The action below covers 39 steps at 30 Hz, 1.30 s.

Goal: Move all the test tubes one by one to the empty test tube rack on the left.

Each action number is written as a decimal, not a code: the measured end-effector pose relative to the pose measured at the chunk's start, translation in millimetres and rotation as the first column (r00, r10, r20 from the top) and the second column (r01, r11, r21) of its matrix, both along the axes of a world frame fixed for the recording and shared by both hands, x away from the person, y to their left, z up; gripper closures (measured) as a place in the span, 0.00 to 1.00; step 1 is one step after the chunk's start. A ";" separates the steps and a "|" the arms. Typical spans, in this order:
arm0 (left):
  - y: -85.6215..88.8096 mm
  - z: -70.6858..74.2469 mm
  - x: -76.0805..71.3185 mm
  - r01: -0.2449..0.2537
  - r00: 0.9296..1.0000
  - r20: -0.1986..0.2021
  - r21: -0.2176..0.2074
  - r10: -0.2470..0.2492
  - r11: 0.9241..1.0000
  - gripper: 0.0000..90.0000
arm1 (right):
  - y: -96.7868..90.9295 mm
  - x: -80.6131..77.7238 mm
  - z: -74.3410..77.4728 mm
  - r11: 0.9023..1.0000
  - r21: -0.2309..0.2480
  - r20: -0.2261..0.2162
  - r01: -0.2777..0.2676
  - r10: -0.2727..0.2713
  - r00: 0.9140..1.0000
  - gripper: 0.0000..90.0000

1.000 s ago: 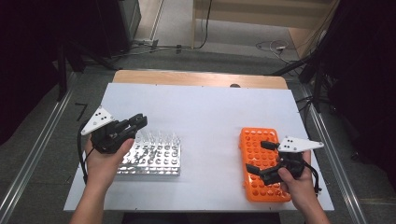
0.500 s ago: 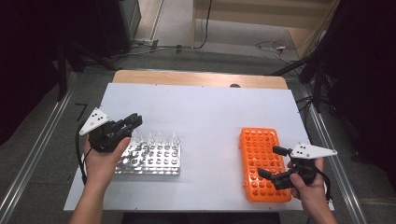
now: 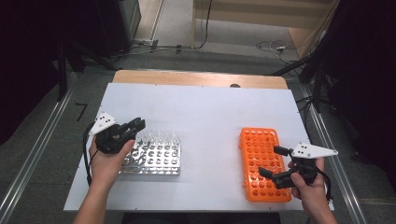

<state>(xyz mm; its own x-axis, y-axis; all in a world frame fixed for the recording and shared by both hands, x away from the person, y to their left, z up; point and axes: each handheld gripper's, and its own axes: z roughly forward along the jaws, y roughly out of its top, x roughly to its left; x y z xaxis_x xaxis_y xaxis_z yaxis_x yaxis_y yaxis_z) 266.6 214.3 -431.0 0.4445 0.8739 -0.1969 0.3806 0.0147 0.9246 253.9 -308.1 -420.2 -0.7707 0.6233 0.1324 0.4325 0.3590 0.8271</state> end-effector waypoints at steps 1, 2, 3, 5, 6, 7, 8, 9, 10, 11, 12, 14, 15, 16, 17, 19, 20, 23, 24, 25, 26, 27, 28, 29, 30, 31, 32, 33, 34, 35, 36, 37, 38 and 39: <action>-0.6 -1.2 0.0 0.000 1.000 -0.009 0.004 0.000 1.000 0.84 | 0.4 0.1 -0.7 1.000 -0.002 -0.002 0.000 0.000 1.000 0.00; -1.0 -2.6 0.2 0.003 1.000 -0.019 0.010 -0.002 1.000 0.84 | 0.7 0.2 -1.2 1.000 -0.004 -0.004 0.000 0.000 1.000 0.00; -1.9 -4.0 0.5 0.005 0.999 -0.033 0.013 -0.005 1.000 0.84 | 1.0 0.5 -1.8 1.000 -0.003 -0.006 0.000 0.000 1.000 0.00; -3.0 -6.2 0.4 0.006 0.999 -0.043 0.020 -0.005 1.000 0.84 | 1.1 1.1 -2.6 1.000 -0.007 -0.003 -0.002 0.002 1.000 0.00; -2.9 -6.1 0.0 0.006 0.999 -0.045 0.021 -0.005 1.000 0.84 | 1.1 1.3 -2.9 1.000 -0.005 -0.003 -0.002 0.002 1.000 0.00; -2.8 -5.6 -0.1 0.004 0.999 -0.049 0.020 -0.003 1.000 0.84 | 1.2 1.5 -3.1 1.000 -0.004 -0.002 -0.001 0.001 1.000 0.00; -2.8 -5.1 -0.5 0.002 0.999 -0.053 0.024 -0.001 1.000 0.84 | 1.4 1.4 -3.3 1.000 -0.006 -0.003 0.003 -0.003 1.000 0.00; -3.0 -4.9 -0.7 0.002 0.998 -0.057 0.023 -0.001 1.000 0.84 | 1.4 1.4 -3.5 1.000 -0.006 -0.003 0.003 -0.003 1.000 0.00; -3.1 -4.8 -0.8 0.004 0.998 -0.062 0.020 -0.003 1.000 0.83 | 1.5 1.3 -3.7 1.000 -0.005 -0.002 0.002 -0.002 1.000 0.00; -3.2 -4.7 -1.0 0.007 0.998 -0.064 0.024 -0.005 1.000 0.83 | 1.7 1.2 -3.8 1.000 -0.004 -0.004 0.001 -0.001 1.000 0.00; -3.5 -4.8 -1.1 0.011 0.998 -0.068 0.025 -0.009 1.000 0.83 | 1.9 1.2 -3.9 1.000 -0.008 -0.004 -0.001 0.001 1.000 0.00; -4.5 -5.1 -1.4 0.017 0.997 -0.078 0.029 -0.015 0.999 0.82 | 2.2 1.1 -3.9 1.000 -0.007 -0.004 0.000 0.000 1.000 0.00; -4.7 -5.2 -1.6 0.023 0.996 -0.083 0.036 -0.020 0.999 0.82 | 2.3 1.0 -3.9 1.000 -0.007 -0.004 -0.002 0.002 1.000 0.00; -5.1 -5.3 -1.8 0.022 0.996 -0.087 0.038 -0.019 0.999 0.82 | 2.4 1.0 -3.8 1.000 -0.009 -0.003 -0.001 0.001 1.000 0.00; -5.2 -5.5 -1.5 0.021 0.995 -0.094 0.040 -0.017 0.999 0.82 | 2.4 1.0 -3.8 1.000 -0.007 -0.003 0.000 0.000 1.000 0.00; -5.7 -6.2 -1.0 0.022 0.994 -0.107 0.038 -0.018 0.999 0.81 | 2.4 1.0 -3.8 1.000 -0.007 -0.004 0.000 0.000 1.000 0.00; -6.0 -6.9 -0.5 0.026 0.993 -0.120 0.044 -0.020 0.999 0.81 | 2.5 0.9 -3.8 1.000 -0.009 -0.002 -0.001 0.001 1.000 0.00; -6.2 -8.6 1.1 0.028 0.989 -0.149 0.041 -0.022 0.999 0.81 | 3.1 0.8 -3.9 1.000 -0.010 0.000 -0.002 0.002 1.000 0.00; -6.1 -8.4 1.3 0.028 0.988 -0.154 0.040 -0.021 0.999 0.81 | 3.4 0.7 -3.9 1.000 -0.012 -0.001 -0.002 0.002 1.000 0.00; -6.1 -8.2 1.2 0.027 0.988 -0.156 0.041 -0.021 0.999 0.81 | 3.5 0.7 -3.9 1.000 -0.011 -0.002 -0.003 0.003 1.000 0.00; -6.1 -8.4 1.2 0.028 0.988 -0.154 0.037 -0.022 0.999 0.81 | 3.8 0.7 -4.0 1.000 -0.011 -0.004 -0.004 0.004 1.000 0.00; -5.6 -8.6 1.3 0.030 0.987 -0.156 0.036 -0.024 0.999 0.81 | 4.1 0.8 -4.4 1.000 -0.011 -0.004 -0.004 0.004 1.000 0.00; -4.8 -8.5 1.4 0.031 0.987 -0.159 0.034 -0.026 0.999 0.80 | 4.2 1.1 -4.8 1.000 -0.011 -0.004 -0.003 0.003 1.000 0.00; -4.2 -8.5 1.4 0.030 0.987 -0.157 0.027 -0.026 0.999 0.79 | 4.2 1.5 -5.1 1.000 -0.013 -0.003 -0.003 0.003 1.000 0.00; -3.7 -8.2 1.1 0.026 0.987 -0.157 0.021 -0.023 0.999 0.78 | 4.2 1.7 -5.2 1.000 -0.015 -0.004 -0.004 0.003 1.000 0.00; -3.0 -7.8 0.6 0.027 0.988 -0.154 0.017 -0.024 1.000 0.76 | 4.3 1.7 -5.2 1.000 -0.015 -0.005 -0.003 0.003 1.000 0.00; -2.4 -7.4 0.3 0.030 0.988 -0.150 0.011 -0.028 0.999 0.75 | 4.5 1.6 -5.1 1.000 -0.013 -0.006 -0.003 0.003 1.000 0.00; -2.3 -6.9 0.1 0.031 0.988 -0.150 0.009 -0.029 0.999 0.73 | 4.6 1.4 -5.0 1.000 -0.013 -0.007 -0.003 0.003 1.000 0.00; -2.2 -6.6 0.0 0.034 0.988 -0.150 0.010 -0.032 0.999 0.72 | 4.6 1.5 -5.0 1.000 -0.013 -0.005 -0.004 0.004 1.000 0.00; -2.3 -6.2 -0.3 0.034 0.988 -0.148 0.007 -0.033 0.999 0.71 | 4.4 1.5 -5.0 1.000 -0.013 -0.005 -0.004 0.004 1.000 0.00; -2.2 -5.7 -0.7 0.034 0.988 -0.148 0.002 -0.034 0.999 0.70 | 4.2 1.8 -5.2 1.000 -0.014 -0.005 -0.005 0.005 1.000 0.00; -2.3 -5.2 -1.1 0.033 0.989 -0.146 0.002 -0.032 0.999 0.69 | 4.2 1.9 -5.3 1.000 -0.015 -0.006 -0.005 0.005 1.000 0.00; -2.4 -4.6 -1.9 0.032 0.990 -0.140 0.003 -0.031 0.999 0.66 | 4.4 1.7 -5.3 1.000 -0.015 -0.006 -0.005 0.005 1.000 0.00; -2.4 -3.8 -2.4 0.031 0.990 -0.136 0.005 -0.030 1.000 0.64 | 4.5 1.6 -5.3 1.000 -0.015 -0.004 -0.006 0.006 1.000 0.00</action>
<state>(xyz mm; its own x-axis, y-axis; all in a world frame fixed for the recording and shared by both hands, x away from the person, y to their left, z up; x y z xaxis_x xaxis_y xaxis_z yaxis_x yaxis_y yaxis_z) 264.3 211.9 -434.8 0.4401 0.8621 -0.2511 0.5032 -0.0051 0.8642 255.5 -303.6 -425.5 -0.7740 0.6206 0.1255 0.4331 0.3744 0.8199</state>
